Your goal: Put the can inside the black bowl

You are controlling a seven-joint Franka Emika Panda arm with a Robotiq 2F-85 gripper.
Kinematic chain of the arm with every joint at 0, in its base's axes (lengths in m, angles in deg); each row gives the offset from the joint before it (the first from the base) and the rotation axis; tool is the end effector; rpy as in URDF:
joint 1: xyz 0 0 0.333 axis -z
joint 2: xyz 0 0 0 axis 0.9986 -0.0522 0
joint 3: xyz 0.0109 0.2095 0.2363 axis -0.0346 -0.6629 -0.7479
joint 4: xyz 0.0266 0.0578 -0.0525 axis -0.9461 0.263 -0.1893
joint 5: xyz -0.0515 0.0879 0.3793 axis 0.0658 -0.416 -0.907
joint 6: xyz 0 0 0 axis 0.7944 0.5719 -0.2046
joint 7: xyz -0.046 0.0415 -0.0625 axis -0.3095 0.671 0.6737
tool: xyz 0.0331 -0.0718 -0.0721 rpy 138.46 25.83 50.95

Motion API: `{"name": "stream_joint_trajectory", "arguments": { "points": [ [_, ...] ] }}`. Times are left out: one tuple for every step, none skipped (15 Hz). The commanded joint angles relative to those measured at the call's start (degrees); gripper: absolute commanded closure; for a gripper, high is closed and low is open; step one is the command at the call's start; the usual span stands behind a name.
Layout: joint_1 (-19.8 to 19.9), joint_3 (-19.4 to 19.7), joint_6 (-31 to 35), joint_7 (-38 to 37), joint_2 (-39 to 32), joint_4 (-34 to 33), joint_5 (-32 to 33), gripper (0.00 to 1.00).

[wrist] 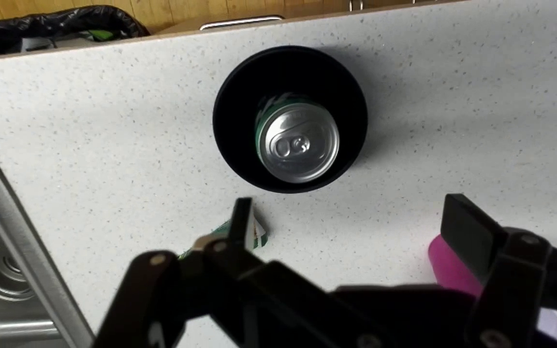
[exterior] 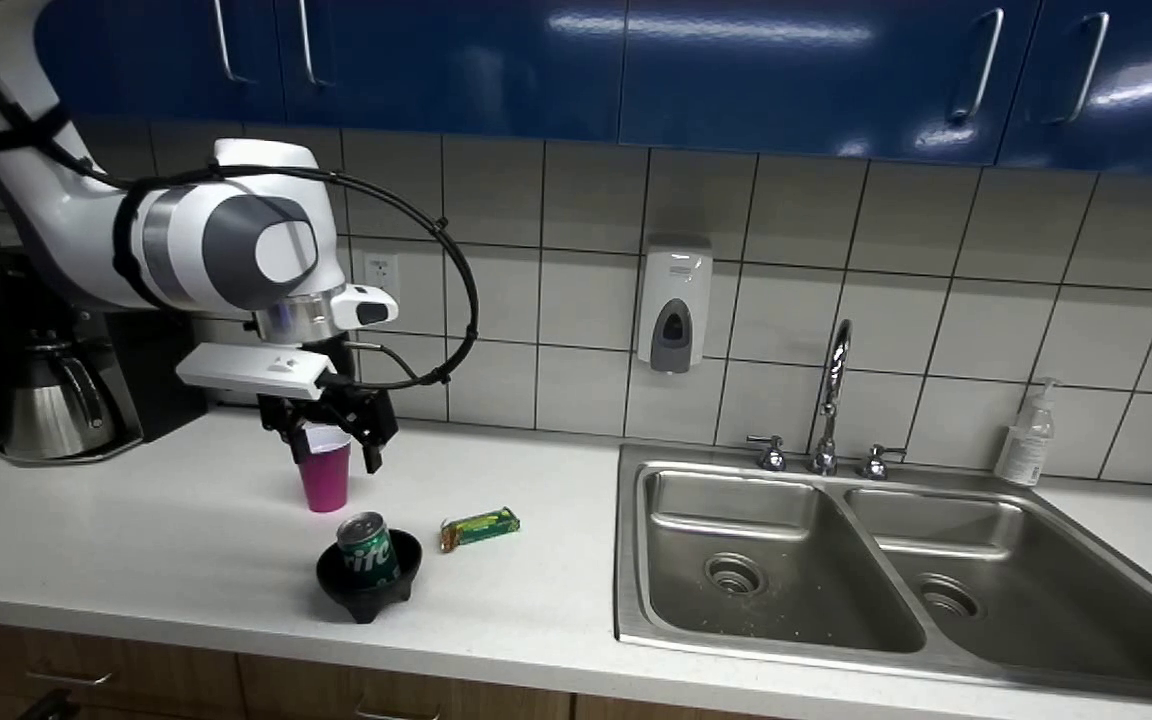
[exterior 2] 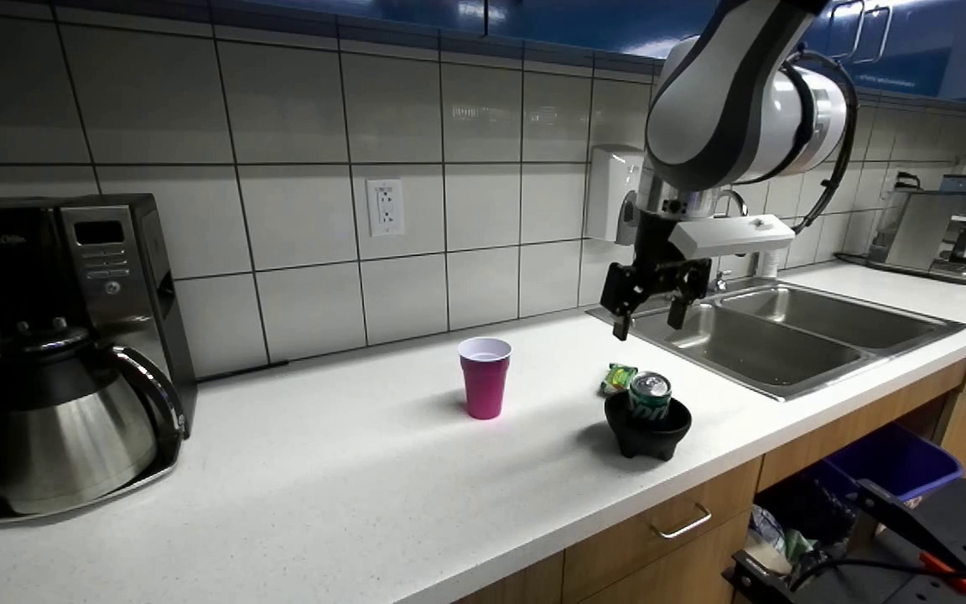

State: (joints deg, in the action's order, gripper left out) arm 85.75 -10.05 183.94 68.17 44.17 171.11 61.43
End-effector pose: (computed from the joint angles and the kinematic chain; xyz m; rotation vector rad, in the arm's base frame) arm 0.4301 -0.0346 0.2656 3.0910 -0.0515 0.2371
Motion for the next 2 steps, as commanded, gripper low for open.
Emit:
{"name": "stream_joint_trajectory", "arguments": {
  "points": [
    [1.6,-1.6,-1.0,0.5,1.5,0.7,-0.4,0.0],
    [1.6,-1.6,-1.6,0.7,2.8,1.4,-0.5,0.0]
  ]
}}
